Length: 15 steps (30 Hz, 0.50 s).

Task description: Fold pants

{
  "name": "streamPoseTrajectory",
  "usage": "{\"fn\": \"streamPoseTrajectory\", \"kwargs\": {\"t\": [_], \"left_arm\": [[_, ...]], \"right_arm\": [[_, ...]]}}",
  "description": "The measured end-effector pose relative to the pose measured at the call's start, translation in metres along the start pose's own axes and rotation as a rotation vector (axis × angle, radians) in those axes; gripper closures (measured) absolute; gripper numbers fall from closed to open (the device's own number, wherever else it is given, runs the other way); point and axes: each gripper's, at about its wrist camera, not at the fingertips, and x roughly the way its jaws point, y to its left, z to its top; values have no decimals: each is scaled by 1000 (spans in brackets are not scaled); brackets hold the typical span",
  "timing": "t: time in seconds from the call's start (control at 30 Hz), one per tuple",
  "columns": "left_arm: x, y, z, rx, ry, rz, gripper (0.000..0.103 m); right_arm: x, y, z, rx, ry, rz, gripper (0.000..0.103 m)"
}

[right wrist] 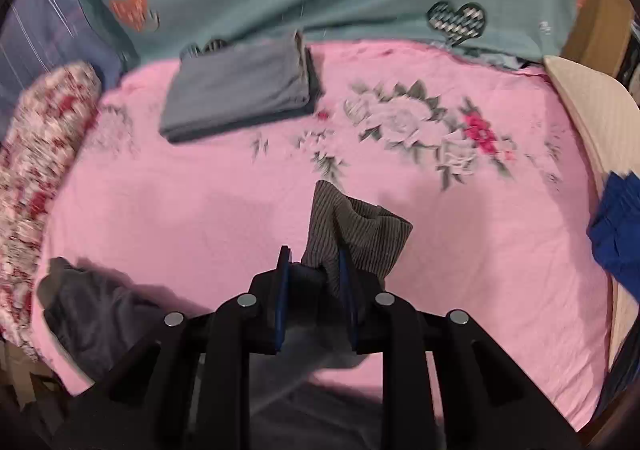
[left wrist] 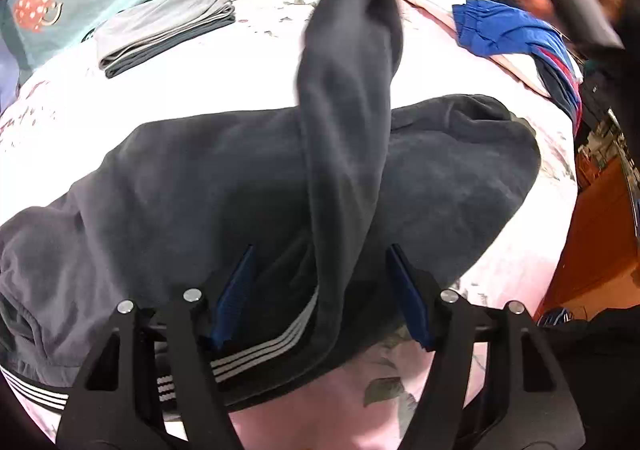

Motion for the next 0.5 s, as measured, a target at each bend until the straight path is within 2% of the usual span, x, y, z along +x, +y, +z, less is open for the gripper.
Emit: {"fn": "streamPoseTrajectory", "kwargs": {"t": [0.1, 0.2, 0.23, 0.3, 0.4, 0.5], "left_arm": [[-1, -7, 0, 26, 9, -16, 49], [-6, -15, -2, 58, -2, -26, 49], [-7, -17, -3, 65, -2, -36, 49], [-6, -22, -4, 81, 7, -51, 56], [-3, -28, -7, 94, 19, -35, 56], [-5, -32, -7, 96, 20, -21, 56]], "right_arm": [[-52, -37, -38, 84, -93, 55, 80], [-83, -67, -89, 132, -152, 83, 80], [-85, -75, -109, 148, -153, 79, 80], [-69, -94, -153, 189, -117, 64, 79], [-38, -122, -202, 296, -71, 93, 78], [-38, -130, -223, 376, -104, 167, 65]]}}
